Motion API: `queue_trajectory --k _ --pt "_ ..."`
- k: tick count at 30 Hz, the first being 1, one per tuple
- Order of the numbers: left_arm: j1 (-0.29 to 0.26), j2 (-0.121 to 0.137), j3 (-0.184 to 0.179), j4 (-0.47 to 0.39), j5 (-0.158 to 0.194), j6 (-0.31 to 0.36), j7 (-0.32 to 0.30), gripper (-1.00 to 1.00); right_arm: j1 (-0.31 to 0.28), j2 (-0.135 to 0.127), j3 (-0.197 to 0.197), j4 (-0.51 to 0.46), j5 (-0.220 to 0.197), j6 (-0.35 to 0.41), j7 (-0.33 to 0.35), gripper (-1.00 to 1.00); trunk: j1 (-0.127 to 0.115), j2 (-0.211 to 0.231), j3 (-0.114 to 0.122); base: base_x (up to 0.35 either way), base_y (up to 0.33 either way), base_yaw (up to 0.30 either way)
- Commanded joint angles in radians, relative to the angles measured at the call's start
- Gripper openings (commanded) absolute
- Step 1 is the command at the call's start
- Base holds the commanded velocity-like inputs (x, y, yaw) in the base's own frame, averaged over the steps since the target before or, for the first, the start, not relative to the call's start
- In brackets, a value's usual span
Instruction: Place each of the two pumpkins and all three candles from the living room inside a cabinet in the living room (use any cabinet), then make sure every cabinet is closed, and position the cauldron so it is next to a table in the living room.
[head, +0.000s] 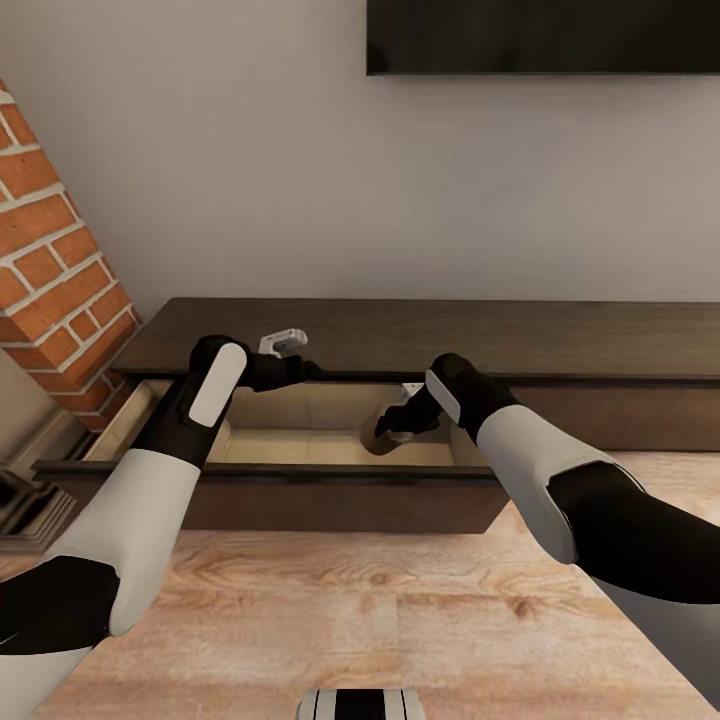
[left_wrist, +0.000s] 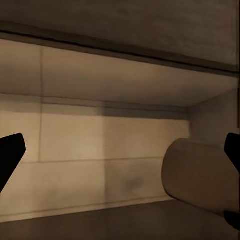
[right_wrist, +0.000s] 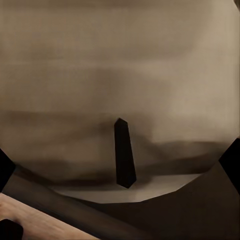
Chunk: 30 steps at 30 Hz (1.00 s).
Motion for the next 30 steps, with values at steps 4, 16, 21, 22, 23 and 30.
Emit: queue_trajectory --k 4,16,21,22,23,30 --pt "-0.001 0.000 -0.002 -0.029 0.009 0.002 0.011 1.00 0.000 -0.001 0.008 0.010 -0.009 0.000 -0.003 -1.00 0.000 0.000 -0.001 0.000 0.000 0.000" --pt "0.000 0.000 -0.004 -0.037 0.009 0.004 0.011 1.00 -0.001 0.000 0.002 0.026 -0.070 -0.049 -0.305 -1.00 0.000 0.000 -0.001 0.000 0.000 0.000" --pt "-0.001 0.000 -0.004 -0.037 0.009 0.004 0.012 1.00 -0.001 0.000 0.002 0.036 -0.076 -0.051 -0.310 -1.00 0.000 0.000 -0.001 0.112 0.000 0.000" --pt "-0.001 0.000 -0.004 -0.038 0.009 0.004 0.011 1.00 -0.001 0.000 0.002 0.037 -0.076 -0.050 -0.310 -1.00 0.000 0.000 -0.001 0.253 0.000 0.000" --pt "-0.001 0.000 -0.004 -0.038 0.009 0.004 0.011 1.00 0.000 0.000 0.002 0.037 -0.076 -0.050 -0.310 -1.00 0.000 0.000 -0.001 0.282 0.000 0.000" --pt "0.000 0.000 -0.012 -0.034 0.009 0.002 0.009 1.00 -0.001 0.000 0.002 0.056 -0.108 -0.047 -0.314 -1.00 0.000 0.000 -0.001 0.124 0.000 0.000"
